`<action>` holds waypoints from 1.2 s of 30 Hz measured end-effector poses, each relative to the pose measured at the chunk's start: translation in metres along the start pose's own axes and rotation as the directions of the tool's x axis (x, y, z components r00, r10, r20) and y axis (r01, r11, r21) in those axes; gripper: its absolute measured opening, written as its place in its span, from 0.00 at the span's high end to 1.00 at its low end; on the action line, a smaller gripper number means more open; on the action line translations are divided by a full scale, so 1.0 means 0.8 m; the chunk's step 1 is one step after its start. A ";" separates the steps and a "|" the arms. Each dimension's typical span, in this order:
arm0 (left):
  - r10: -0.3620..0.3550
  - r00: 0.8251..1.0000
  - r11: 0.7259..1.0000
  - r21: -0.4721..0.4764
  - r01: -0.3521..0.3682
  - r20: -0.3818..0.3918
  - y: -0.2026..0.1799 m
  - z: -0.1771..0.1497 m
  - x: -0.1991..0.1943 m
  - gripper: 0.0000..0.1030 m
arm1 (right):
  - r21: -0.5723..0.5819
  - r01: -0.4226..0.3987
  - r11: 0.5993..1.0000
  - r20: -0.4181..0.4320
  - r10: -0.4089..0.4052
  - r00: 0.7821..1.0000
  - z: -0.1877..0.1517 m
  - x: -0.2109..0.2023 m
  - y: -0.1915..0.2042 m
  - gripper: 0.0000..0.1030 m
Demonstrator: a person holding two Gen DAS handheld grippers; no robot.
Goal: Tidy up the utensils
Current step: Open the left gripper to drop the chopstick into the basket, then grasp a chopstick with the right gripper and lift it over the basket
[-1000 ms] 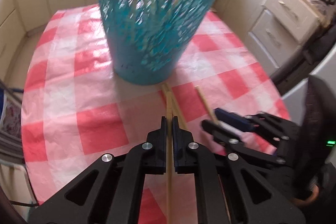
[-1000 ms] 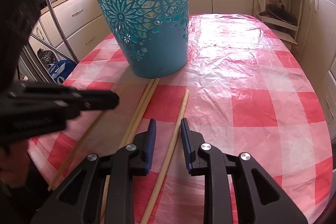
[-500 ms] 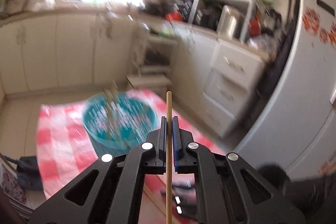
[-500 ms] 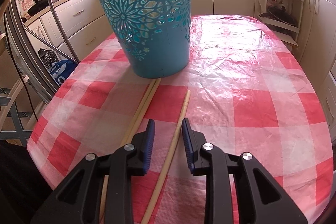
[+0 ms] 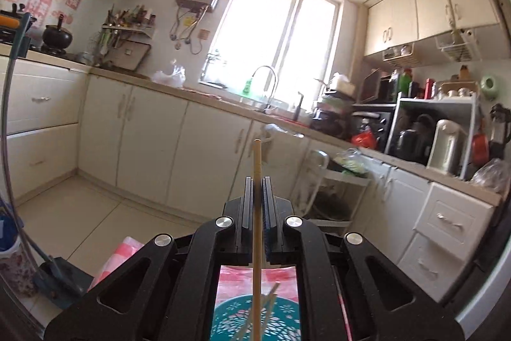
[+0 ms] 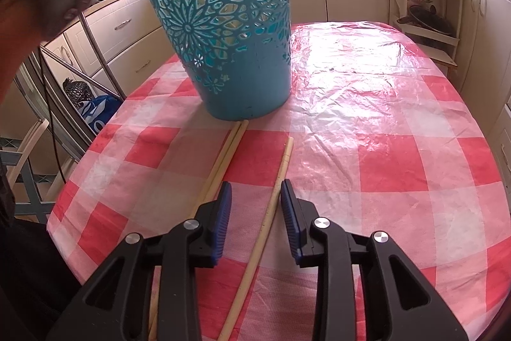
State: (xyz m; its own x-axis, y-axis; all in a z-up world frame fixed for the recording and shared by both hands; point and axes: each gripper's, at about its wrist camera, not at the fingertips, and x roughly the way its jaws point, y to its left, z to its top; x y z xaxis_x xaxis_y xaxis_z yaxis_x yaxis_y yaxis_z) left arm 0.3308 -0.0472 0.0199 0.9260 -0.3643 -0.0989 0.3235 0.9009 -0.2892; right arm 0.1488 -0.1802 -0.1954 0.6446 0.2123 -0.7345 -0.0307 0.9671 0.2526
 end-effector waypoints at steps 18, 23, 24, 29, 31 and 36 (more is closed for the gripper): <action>0.128 0.972 0.983 0.157 -0.098 -0.196 0.004 -0.083 0.012 0.87 | 0.056 -0.032 0.998 -0.024 0.034 0.999 0.004 -0.002 0.000 0.55; 0.137 0.971 0.986 0.118 -0.115 -0.198 0.016 -0.072 -0.028 0.50 | 0.073 -0.019 0.997 -0.024 0.021 1.000 0.002 -0.004 -0.002 0.55; 0.138 0.971 0.987 0.105 -0.119 -0.194 0.020 -0.068 -0.037 0.48 | 0.070 -0.014 0.997 -0.023 0.015 1.000 0.002 -0.004 -0.002 0.55; 0.176 0.965 0.984 0.003 -0.178 -0.193 0.052 -0.058 -0.082 0.31 | 0.059 0.023 0.998 -0.025 -0.022 0.999 0.001 -0.005 0.000 0.58; 0.184 0.959 0.980 -0.040 -0.197 -0.215 0.066 -0.059 -0.094 0.29 | 0.056 0.046 0.997 -0.025 -0.045 0.999 0.001 -0.004 0.000 0.67; 0.180 0.956 0.975 -0.085 -0.205 -0.231 0.083 -0.056 -0.107 0.24 | 0.012 0.129 0.992 -0.029 -0.128 0.991 0.006 0.002 0.005 0.78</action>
State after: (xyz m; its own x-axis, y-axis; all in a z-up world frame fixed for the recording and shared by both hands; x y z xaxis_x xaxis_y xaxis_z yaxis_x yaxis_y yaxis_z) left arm 0.2645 0.0333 -0.0334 0.8990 -0.2401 -0.3663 0.1097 0.9331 -0.3425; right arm 0.1532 -0.1767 -0.1928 0.6208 0.0906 -0.7787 0.0618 0.9845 0.1639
